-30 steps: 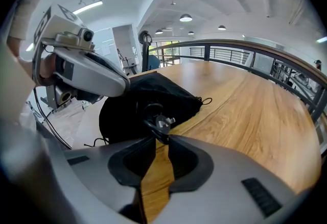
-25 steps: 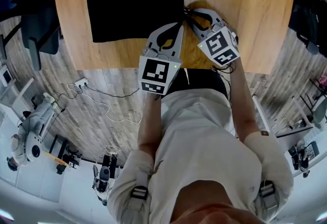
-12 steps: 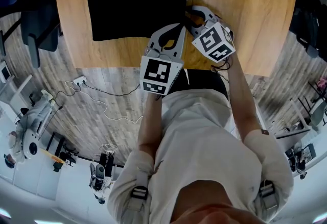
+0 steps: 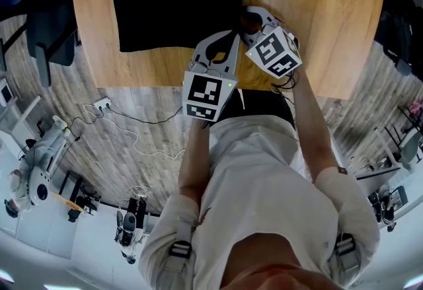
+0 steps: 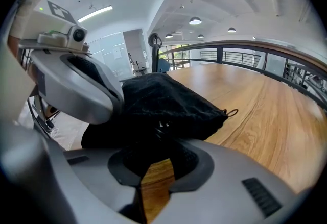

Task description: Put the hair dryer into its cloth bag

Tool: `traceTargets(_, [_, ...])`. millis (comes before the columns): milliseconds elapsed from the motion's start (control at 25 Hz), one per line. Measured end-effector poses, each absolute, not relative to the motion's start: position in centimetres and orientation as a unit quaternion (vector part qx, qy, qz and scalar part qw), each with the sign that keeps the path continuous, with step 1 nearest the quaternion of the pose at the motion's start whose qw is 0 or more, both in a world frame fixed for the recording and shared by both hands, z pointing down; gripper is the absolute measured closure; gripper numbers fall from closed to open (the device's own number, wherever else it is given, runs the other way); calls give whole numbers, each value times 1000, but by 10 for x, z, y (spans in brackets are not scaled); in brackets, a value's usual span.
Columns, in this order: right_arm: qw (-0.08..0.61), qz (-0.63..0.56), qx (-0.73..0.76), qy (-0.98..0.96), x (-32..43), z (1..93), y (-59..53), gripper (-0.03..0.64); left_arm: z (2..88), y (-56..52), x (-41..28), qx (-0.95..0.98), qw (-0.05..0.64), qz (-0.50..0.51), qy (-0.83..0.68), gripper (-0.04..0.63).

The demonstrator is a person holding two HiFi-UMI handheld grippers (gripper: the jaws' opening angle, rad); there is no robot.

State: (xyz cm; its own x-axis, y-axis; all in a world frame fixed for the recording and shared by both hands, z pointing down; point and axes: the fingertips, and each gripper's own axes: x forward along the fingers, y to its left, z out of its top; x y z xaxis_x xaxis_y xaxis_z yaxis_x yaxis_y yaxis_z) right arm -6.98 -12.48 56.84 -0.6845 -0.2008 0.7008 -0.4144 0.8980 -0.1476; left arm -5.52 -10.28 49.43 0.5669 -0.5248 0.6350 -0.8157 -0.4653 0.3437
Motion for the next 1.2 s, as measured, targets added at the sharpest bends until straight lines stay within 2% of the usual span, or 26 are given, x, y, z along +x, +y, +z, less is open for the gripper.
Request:
traceTargets(480, [356,156,182,-903,-68,570,-126,522,497,-103,-57,825,317,234,-406,574])
traceTargets(1200, [352,186,242,-885,-31,556,-118,454,492,-107,-59,835,298,240,-395,571])
